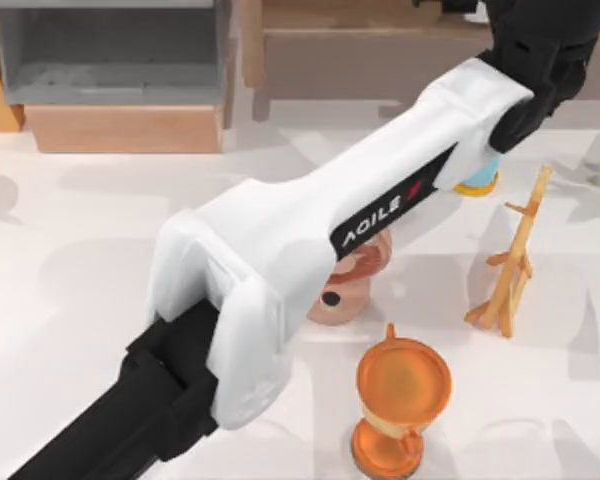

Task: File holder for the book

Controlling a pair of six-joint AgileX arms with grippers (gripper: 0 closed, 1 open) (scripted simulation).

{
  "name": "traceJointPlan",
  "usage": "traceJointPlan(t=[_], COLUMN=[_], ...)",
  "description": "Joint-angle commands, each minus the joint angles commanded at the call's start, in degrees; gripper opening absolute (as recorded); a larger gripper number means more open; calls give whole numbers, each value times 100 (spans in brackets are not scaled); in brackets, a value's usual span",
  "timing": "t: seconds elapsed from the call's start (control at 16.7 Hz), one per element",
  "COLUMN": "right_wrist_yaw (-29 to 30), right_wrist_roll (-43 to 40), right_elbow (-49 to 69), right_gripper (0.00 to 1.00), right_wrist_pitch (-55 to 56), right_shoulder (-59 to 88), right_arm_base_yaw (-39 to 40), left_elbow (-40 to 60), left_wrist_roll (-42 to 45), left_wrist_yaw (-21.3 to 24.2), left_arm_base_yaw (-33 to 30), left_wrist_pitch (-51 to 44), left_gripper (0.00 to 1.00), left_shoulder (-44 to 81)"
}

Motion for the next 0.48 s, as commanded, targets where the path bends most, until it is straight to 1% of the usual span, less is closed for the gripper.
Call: traceJointPlan(t=[0.3, 0.48], right_wrist_yaw=[0, 0], right_wrist_roll=[0, 0], right_elbow=[0, 0], right_gripper=[100, 100], right_wrist_pitch=[0, 0], right_shoulder=[0, 0], right_arm_base_yaw=[0, 0], left_elbow=[-52, -547], left_wrist_roll=[29, 259], left_wrist_yaw=[10, 145], left_arm_base_yaw=[-2, -35], left_wrist_pitch=[9, 49], left_gripper=[0, 0], left_shoulder=[1, -355])
